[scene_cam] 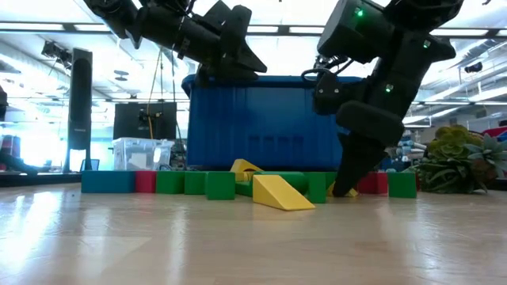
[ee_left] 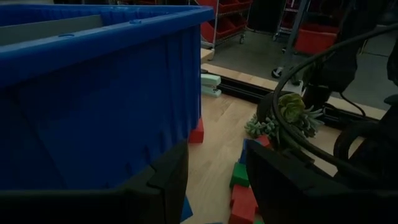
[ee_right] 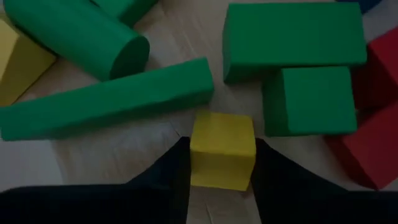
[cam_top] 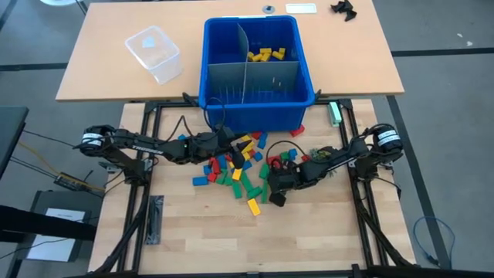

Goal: Sort Items/Unsort Items

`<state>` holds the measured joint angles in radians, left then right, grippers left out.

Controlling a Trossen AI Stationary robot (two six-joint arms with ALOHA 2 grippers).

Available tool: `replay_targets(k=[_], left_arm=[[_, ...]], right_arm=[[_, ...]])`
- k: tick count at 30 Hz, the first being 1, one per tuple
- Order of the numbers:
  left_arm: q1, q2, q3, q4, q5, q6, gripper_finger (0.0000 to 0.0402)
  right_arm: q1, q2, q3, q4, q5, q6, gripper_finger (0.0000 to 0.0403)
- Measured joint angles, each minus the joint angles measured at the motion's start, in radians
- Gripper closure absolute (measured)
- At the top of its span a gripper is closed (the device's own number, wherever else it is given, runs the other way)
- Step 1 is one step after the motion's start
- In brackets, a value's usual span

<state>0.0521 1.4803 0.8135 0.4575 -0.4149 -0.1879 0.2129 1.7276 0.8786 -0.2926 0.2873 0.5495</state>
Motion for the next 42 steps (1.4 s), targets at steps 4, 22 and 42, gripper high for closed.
replay_targets(k=[4, 22, 42], left_arm=[[0.0, 0.0, 0.0, 0.001, 0.0, 0.0, 0.0234], [0.0, 0.0, 0.0, 0.001, 0.0, 0.0, 0.0234], [0.0, 0.0, 0.0, 0.001, 0.0, 0.0, 0.0234]], right_arm=[[-0.001, -0.04, -0.003, -0.024, -0.003, -0.023, 0.0273], [-0.202, -0.578, -0.002, 0.09, 0.024, -0.215, 0.0273], [-0.945, -0.463, 0.259, 0.369, -0.22, -0.592, 0.027]])
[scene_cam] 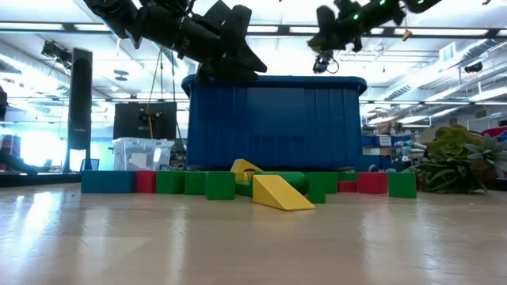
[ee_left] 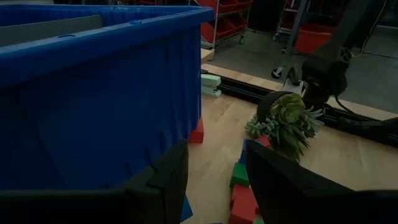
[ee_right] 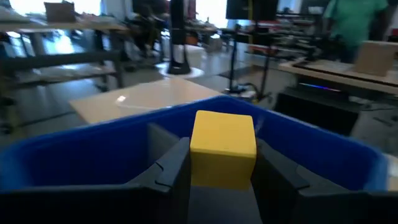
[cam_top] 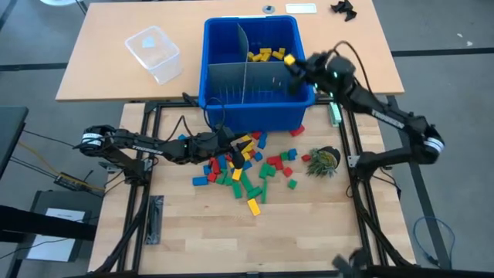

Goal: Sort Items/Unsort Items

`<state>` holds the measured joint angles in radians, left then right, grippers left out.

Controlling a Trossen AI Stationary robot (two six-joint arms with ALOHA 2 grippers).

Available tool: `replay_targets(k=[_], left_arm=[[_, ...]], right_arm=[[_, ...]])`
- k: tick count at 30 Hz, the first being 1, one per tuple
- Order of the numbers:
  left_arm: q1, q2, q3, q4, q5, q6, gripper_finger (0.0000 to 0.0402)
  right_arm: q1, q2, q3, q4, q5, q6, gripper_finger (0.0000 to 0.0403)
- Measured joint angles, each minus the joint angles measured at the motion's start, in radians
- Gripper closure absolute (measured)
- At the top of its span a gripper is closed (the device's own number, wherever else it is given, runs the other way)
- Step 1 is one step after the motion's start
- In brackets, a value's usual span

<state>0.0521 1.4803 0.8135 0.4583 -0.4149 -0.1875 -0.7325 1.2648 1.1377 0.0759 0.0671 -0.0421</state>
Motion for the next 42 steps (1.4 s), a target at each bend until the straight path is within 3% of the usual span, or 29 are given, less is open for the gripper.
replay_targets(k=[12, 18, 25, 30, 34, 42], left_arm=[[0.0, 0.0, 0.0, 0.0, 0.0, 0.0, 0.0234], [0.0, 0.0, 0.0, 0.0, 0.0, 0.0, 0.0234], [0.0, 0.0, 0.0, 0.0, 0.0, 0.0, 0.0234], [0.0, 0.0, 0.0, 0.0, 0.0, 0.0, 0.0234], [0.0, 0.0, 0.0, 0.0, 0.0, 0.0, 0.0234], [0.0, 0.0, 0.0, 0.0, 0.0, 0.0, 0.0234]], right_arm=[[-0.237, 0.435, 0.35, -0.129, -0.046, 0.035, 0.0262], [-0.262, 0.535, 0.447, -0.141, -0.035, 0.043, 0.0216], [-0.237, 0.469, 0.464, -0.199, -0.041, 0.04, 0.016], [-0.179, 0.359, 0.465, -0.36, -0.123, 0.037, 0.0147], [-0.074, 0.279, 0.465, -0.533, -0.195, -0.011, 0.0148], [0.238, 0.158, 0.389, -0.759, -0.192, -0.049, 0.0162]])
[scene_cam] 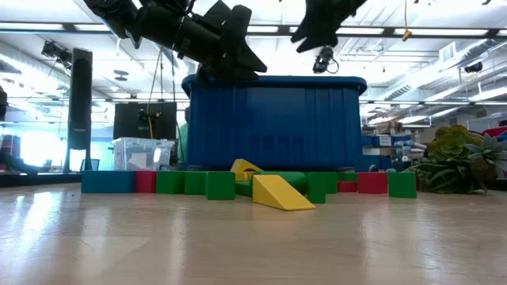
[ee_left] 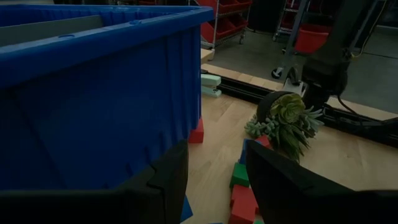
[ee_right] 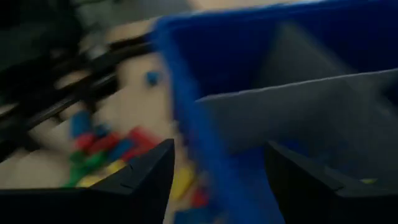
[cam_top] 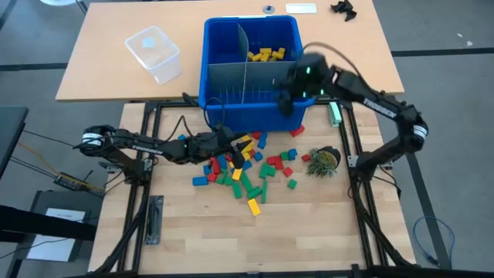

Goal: Sort Items/Unsort Items

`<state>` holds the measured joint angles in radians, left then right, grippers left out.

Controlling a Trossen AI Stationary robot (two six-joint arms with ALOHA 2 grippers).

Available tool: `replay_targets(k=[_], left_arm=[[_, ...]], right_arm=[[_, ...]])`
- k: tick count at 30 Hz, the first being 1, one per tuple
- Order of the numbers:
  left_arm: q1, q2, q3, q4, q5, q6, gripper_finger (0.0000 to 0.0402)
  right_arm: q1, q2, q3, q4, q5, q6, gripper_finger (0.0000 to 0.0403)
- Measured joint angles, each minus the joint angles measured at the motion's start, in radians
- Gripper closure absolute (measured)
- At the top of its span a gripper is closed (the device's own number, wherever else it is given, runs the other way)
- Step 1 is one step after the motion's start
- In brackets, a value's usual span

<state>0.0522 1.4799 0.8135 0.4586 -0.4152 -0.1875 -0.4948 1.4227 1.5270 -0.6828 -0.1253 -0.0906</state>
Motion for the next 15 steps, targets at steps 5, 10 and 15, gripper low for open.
replay_targets(k=[5, 10, 15], left_arm=[[0.0, 0.0, 0.0, 0.0, 0.0, 0.0, 0.0234], [0.0, 0.0, 0.0, 0.0, 0.0, 0.0, 0.0234], [0.0, 0.0, 0.0, 0.0, 0.0, 0.0, 0.0234]], right_arm=[[0.191, -0.063, -0.124, 0.004, 0.005, 0.024, 0.0167], [0.376, -0.078, -0.267, 0.087, 0.031, 0.07, 0.017], [0.52, -0.036, -0.39, 0.255, 0.031, 0.102, 0.017]])
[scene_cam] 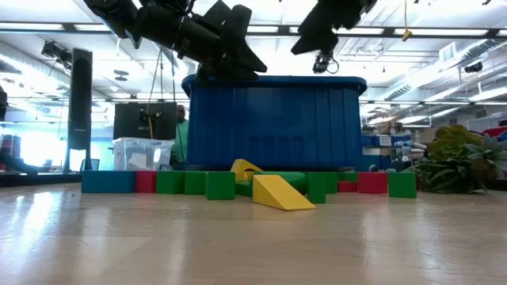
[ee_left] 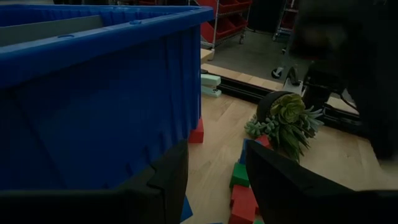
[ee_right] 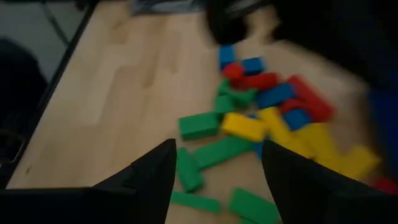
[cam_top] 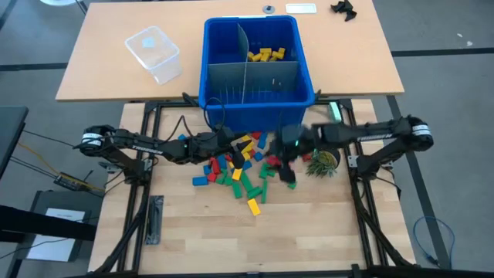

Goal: Sort Items/Unsort Items

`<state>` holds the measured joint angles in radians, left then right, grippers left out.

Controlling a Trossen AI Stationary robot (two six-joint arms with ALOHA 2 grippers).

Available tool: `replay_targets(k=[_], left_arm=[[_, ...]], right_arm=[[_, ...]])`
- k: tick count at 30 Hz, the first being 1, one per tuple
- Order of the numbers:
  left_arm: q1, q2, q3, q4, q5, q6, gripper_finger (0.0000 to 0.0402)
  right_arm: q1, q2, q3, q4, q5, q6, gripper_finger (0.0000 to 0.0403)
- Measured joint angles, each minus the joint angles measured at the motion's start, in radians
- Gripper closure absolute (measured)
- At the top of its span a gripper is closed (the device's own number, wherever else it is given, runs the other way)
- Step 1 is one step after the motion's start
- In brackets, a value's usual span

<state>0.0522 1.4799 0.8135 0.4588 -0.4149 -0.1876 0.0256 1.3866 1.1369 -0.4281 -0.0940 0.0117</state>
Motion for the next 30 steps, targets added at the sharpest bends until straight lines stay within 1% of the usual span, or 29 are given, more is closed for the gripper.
replay_targets(k=[3, 6, 9, 11, 16, 19, 23, 26, 30], left_arm=[[0.0, 0.0, 0.0, 0.0, 0.0, 0.0, 0.0234], [0.0, 0.0, 0.0, 0.0, 0.0, 0.0, 0.0234], [0.0, 0.0, 0.0, 0.0, 0.0, 0.0, 0.0234], [0.0, 0.0, 0.0, 0.0, 0.0, 0.0, 0.0234], [0.0, 0.0, 0.0, 0.0, 0.0, 0.0, 0.0234], [0.0, 0.0, 0.0, 0.0, 0.0, 0.0, 0.0234], [0.0, 0.0, 0.0, -0.001, 0.0, 0.0, 0.0234], [0.0, 0.0, 0.0, -0.001, 0.0, 0.0, 0.0234], [0.0, 0.0, 0.0, 0.0, 0.0, 0.0, 0.0234]], right_arm=[[0.058, 0.048, -0.051, 0.091, -0.001, 0.021, 0.0173], [0.098, 0.113, -0.081, 0.169, -0.004, 0.007, 0.0174], [0.125, 0.189, -0.087, 0.241, -0.004, -0.049, 0.0174], [0.141, 0.241, -0.087, 0.278, -0.009, -0.118, 0.0174], [0.167, 0.348, -0.086, 0.317, -0.03, -0.399, 0.0181], [0.17, 0.393, -0.077, 0.316, -0.007, -0.571, 0.0188], [0.17, 0.423, -0.074, 0.312, 0.026, -0.815, 0.0197], [0.17, 0.43, -0.074, 0.287, 0.025, -0.98, 0.0203], [0.171, 0.429, -0.08, 0.306, 0.022, -1.167, 0.0209]])
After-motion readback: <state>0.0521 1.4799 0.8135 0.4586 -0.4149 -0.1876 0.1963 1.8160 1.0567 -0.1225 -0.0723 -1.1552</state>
